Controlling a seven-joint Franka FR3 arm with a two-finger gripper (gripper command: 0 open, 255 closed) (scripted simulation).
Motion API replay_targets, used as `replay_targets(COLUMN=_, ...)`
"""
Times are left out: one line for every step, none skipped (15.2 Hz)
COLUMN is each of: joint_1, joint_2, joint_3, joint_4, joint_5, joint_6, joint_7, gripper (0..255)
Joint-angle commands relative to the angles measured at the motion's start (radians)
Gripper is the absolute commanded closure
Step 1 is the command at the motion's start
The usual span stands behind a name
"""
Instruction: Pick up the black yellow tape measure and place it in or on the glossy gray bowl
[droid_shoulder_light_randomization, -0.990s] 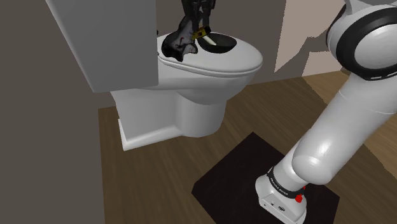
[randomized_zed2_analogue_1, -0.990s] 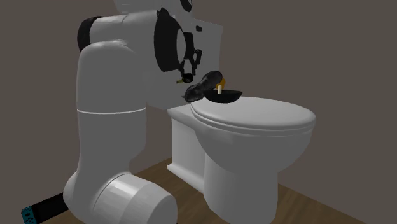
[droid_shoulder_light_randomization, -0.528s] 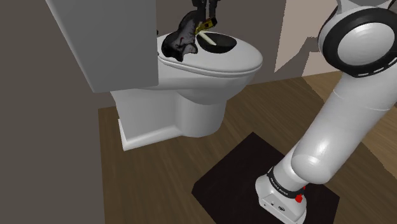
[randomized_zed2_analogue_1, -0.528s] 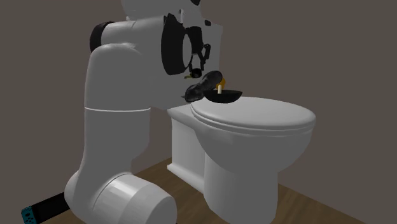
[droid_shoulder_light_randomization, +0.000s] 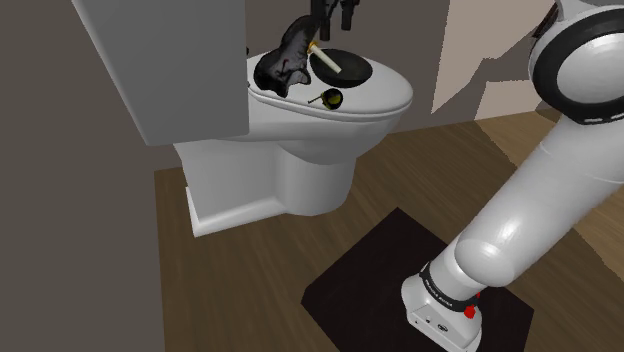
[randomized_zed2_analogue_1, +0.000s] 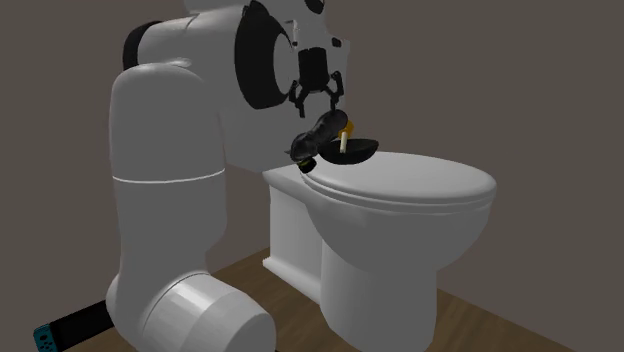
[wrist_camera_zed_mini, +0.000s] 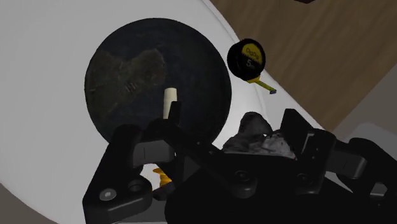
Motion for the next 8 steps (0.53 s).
replay_targets(joint_1=-0.012, joint_2=-0.081, joint_3=-0.004, joint_4=-0.161, joint_5=0.035, joint_6=0.084, joint_7=-0.05, gripper=0)
replay_targets(joint_1=-0.012, joint_2=-0.109, joint_3=-0.006, joint_4=-0.214, joint_5=0.046, joint_6=0.11, joint_7=-0.068, gripper=0)
replay_targets(joint_1=-0.013, joint_2=-0.119, joint_3=-0.009, joint_4=-0.24, joint_5=0.049, joint_6=0.127, joint_7=-0.069, gripper=0)
replay_targets(joint_1=-0.014, joint_2=-0.129, joint_3=-0.012, joint_4=-0.265, joint_5=0.051, joint_6=0.143, joint_7=-0.071, gripper=0)
replay_targets(joint_1=-0.015, joint_2=-0.138, joint_3=-0.014, joint_4=-0.289, joint_5=0.054, joint_6=0.159, joint_7=-0.072, gripper=0)
replay_targets(joint_1=-0.016, joint_2=-0.147, joint_3=-0.016, joint_4=-0.313, joint_5=0.056, joint_6=0.174, joint_7=-0.074, gripper=0)
replay_targets(joint_1=-0.017, joint_2=-0.155, joint_3=-0.018, joint_4=-0.336, joint_5=0.058, joint_6=0.19, joint_7=-0.075, gripper=0)
replay_targets(joint_1=-0.018, joint_2=-0.163, joint_3=-0.02, joint_4=-0.359, joint_5=0.06, joint_6=0.205, joint_7=-0.076, gripper=0)
